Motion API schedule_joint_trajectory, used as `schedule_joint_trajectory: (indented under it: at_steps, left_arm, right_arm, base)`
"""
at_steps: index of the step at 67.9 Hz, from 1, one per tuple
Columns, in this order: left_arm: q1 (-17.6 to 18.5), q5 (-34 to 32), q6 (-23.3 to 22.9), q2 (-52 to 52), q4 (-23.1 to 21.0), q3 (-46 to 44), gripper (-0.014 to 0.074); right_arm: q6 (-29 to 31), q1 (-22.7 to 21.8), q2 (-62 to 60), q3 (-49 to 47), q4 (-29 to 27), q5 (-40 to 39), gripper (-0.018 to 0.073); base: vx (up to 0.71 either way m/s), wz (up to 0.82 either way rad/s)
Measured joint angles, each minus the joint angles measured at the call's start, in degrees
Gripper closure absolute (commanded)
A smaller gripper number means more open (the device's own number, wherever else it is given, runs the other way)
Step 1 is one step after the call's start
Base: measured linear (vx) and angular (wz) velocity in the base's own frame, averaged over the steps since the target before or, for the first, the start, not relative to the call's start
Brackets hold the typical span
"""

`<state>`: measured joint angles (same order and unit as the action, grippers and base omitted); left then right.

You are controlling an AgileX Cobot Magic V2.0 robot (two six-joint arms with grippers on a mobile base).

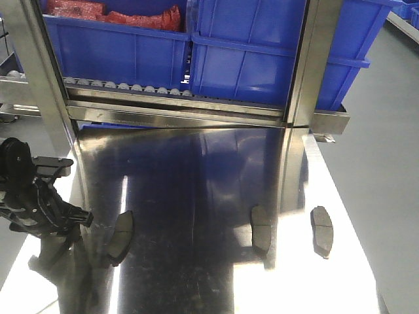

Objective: Move and align brake pads A on conveyor
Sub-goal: 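Lift the grasped brake pad off the table with the left gripper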

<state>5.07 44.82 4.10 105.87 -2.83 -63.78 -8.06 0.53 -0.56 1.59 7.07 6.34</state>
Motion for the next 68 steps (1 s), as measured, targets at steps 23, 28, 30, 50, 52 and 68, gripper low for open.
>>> schedule_joint_trajectory:
  at_steps: [23,28,30,50,52,68]
  left_arm:
    - [0.35,0.47,0.04,0.06,-0.39,-0.36,0.0603]
    - [0.35,0.59,0.04,-0.02,-0.39,-0.4,0.0604]
    - [0.35,0.78,0.09,-0.17,-0.46,-0.4,0.0604]
    - [0.35,4.85,0.08,-8.96,-0.99,0.21,0.0602]
    - [0.35,5.12,0.08,-10.22,-1.01,0.21,0.0603]
    - [0.35,7.19,0.08,-22.65,-1.06,3.97,0.0603]
  right_arm:
    - [0.0,0.0,0.0,0.0,0.0,0.0,0.0571]
    - [0.0,0.0,0.0,0.0,0.0,0.0,0.0571]
    - [0.0,0.0,0.0,0.0,0.0,0.0,0.0571]
    - [0.0,0.0,0.0,0.0,0.0,0.0,0.0571]
    - [0.0,0.0,0.0,0.0,0.0,0.0,0.0571]
    - [0.0,0.0,0.0,0.0,0.0,0.0,0.0571]
  base:
    - [0.0,0.0]
    - [0.0,0.0]
    - [0.0,0.0]
    - [0.0,0.0]
    - [0.0,0.0]
    - [0.0,0.0]
